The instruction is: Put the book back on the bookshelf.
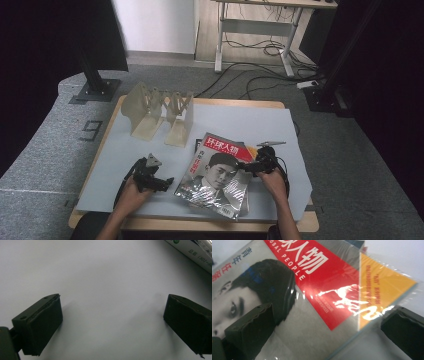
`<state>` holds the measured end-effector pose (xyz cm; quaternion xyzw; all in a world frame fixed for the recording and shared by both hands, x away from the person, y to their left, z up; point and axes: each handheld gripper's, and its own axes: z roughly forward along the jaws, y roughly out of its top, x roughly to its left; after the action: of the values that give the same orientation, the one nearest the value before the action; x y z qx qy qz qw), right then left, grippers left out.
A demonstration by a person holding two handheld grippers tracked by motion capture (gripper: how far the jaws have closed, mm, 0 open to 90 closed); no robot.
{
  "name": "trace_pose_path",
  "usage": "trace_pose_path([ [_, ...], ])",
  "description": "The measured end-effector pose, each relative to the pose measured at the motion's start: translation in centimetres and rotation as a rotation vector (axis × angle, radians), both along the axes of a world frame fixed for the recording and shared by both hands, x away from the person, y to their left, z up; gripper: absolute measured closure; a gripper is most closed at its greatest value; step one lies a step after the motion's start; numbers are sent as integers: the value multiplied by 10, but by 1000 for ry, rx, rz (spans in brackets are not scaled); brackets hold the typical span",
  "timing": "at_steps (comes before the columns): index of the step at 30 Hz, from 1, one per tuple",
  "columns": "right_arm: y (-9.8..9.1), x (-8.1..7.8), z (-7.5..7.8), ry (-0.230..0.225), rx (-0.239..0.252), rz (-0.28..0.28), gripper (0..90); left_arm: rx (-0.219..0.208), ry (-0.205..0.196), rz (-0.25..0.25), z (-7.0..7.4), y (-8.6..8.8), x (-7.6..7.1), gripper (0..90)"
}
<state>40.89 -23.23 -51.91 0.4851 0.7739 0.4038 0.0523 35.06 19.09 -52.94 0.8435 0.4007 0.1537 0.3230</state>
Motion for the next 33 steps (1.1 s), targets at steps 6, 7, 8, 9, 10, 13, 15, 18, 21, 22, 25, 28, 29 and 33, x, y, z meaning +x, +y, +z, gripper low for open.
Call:
trace_pose_path([
  [6,1,2,1,20,21,16,50,0,0,0,0,0,0,20],
  [7,2,1,2,14,16,18,71,0,0,0,0,0,0,20],
  [8,3,-1,8,-11,-17,13,121,0,0,0,0,0,0,20],
  [9,3,-1,8,-11,-17,13,121,0,0,0,0,0,0,20],
  [10,3,-3,13,-23,-14,10,137,1,0,-1,0,0,0,20],
  [13,3,-4,19,-29,5,12,142,0,0,-1,0,0,0,20],
  [15,4,-7,28,-51,39,23,180,0,0,0,0,0,0,20],
  [18,5,-8,35,-76,13,14,338,0,0,0,0,0,0,20],
  [21,3,-8,39,-84,-5,-4,449,0,0,0,0,0,0,20],
  [22,3,-8,40,-83,-14,-13,498,0,0,0,0,0,0,20],
  [25,2,-8,43,-92,-47,-33,661,0,0,0,0,0,0,20],
  [28,1,-8,45,-106,-58,-42,751,0,0,0,0,0,0,20],
  [29,1,-9,46,-112,-59,-42,772,-1,0,0,0,0,0,20],
  [33,4,-12,50,-130,-56,-37,828,-1,0,1,0,0,0,22],
])
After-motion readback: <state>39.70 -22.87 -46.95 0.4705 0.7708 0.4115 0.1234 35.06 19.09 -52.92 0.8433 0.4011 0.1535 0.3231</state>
